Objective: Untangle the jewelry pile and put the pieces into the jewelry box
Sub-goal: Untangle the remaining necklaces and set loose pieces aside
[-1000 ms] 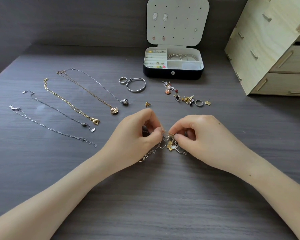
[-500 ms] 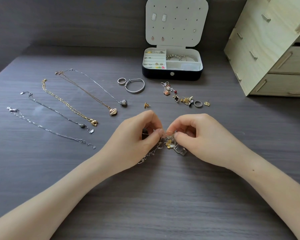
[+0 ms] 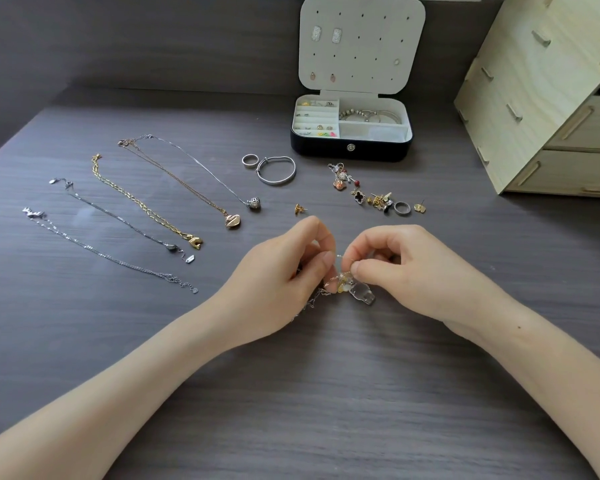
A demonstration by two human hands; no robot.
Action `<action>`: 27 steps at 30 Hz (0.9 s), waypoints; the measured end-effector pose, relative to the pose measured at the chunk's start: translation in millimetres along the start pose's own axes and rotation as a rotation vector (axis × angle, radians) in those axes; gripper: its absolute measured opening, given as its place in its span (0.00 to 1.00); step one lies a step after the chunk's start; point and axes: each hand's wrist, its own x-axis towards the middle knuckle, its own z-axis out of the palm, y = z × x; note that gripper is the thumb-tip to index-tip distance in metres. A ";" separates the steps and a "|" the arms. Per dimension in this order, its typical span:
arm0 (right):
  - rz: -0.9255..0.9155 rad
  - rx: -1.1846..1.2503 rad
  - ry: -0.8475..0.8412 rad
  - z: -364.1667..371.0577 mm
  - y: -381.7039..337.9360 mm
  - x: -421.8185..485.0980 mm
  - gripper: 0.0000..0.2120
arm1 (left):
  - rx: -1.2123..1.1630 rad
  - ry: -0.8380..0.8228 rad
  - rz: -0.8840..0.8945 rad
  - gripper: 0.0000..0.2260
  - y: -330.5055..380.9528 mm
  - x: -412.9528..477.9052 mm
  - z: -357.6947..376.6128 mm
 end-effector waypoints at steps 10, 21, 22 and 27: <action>-0.010 0.063 0.026 -0.8 2.8 3.6 0.10 | -0.082 0.033 -0.040 0.04 2.3 -2.9 -4.7; -0.079 -0.112 0.174 4.9 10.4 9.5 0.06 | 0.367 0.287 0.030 0.03 -6.7 -0.4 -4.8; -0.081 -0.118 0.183 5.6 10.6 9.9 0.06 | 0.417 0.305 0.059 0.04 -7.3 -0.2 -4.5; -0.081 -0.157 0.216 4.1 9.5 5.9 0.04 | 0.545 0.280 0.216 0.13 -7.5 -2.4 -5.8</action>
